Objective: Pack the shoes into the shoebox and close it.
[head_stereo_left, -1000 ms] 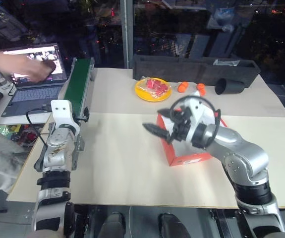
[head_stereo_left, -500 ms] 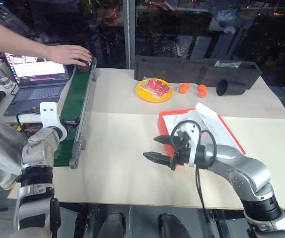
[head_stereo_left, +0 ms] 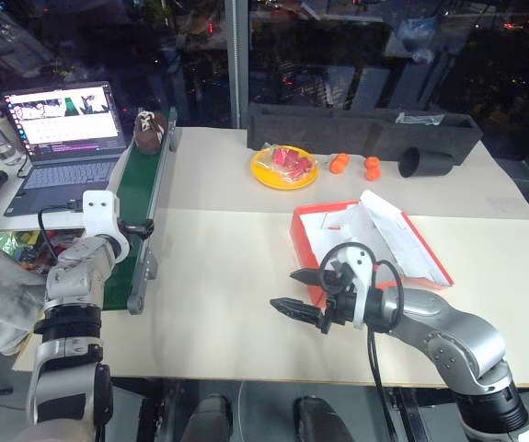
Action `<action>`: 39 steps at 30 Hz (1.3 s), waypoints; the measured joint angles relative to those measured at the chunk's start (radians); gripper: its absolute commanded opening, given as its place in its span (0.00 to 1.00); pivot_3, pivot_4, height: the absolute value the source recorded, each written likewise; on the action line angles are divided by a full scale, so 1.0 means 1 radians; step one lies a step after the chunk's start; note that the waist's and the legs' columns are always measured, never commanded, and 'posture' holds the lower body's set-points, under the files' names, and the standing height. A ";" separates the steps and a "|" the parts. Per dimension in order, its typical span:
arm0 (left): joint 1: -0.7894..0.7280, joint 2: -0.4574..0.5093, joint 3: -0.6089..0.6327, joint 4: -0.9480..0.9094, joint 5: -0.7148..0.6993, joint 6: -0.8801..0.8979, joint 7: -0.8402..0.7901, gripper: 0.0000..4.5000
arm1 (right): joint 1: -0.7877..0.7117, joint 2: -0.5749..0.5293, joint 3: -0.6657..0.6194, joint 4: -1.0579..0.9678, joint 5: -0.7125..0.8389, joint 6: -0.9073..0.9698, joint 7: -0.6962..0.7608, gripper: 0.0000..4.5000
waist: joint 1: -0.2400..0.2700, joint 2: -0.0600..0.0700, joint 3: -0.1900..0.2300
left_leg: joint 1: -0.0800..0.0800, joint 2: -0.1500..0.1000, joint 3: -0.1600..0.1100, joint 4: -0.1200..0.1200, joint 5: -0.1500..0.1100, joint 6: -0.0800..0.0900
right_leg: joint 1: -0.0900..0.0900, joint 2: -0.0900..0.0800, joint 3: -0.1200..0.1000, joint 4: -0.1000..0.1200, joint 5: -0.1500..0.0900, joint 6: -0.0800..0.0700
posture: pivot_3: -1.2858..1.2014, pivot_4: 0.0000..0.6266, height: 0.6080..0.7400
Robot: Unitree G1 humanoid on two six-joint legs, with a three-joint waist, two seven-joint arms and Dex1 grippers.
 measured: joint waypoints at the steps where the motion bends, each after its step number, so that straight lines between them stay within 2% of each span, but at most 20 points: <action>1: 0.000 0.000 -0.001 0.001 0.000 -0.001 0.000 1.00 | 0.000 0.001 0.000 0.000 0.000 0.000 -0.002 0.99 | 0.000 0.000 0.000 | 0.000 0.000 0.000 0.000 0.000 0.000 | 0.000 0.000 0.000 0.000 0.000 0.000 | 0.52 0.24 0.69; 37: -0.029 -0.010 -0.008 0.058 0.026 -0.018 0.006 1.00 | 0.004 0.019 0.000 0.002 -0.036 -0.002 -0.037 0.99 | 0.000 -0.001 0.000 | 0.000 0.000 0.000 0.000 0.000 0.000 | 0.000 0.000 0.000 0.000 0.000 0.000 | 0.52 0.24 0.69; 39: -0.029 -0.013 -0.007 0.057 0.024 -0.017 0.001 0.88 | 0.003 0.021 0.000 0.002 -0.037 -0.002 -0.037 1.00 | 0.003 -0.001 0.000 | 0.000 0.000 0.000 0.000 0.000 0.000 | 0.000 0.000 0.000 0.001 0.000 0.000 | 0.52 0.24 0.69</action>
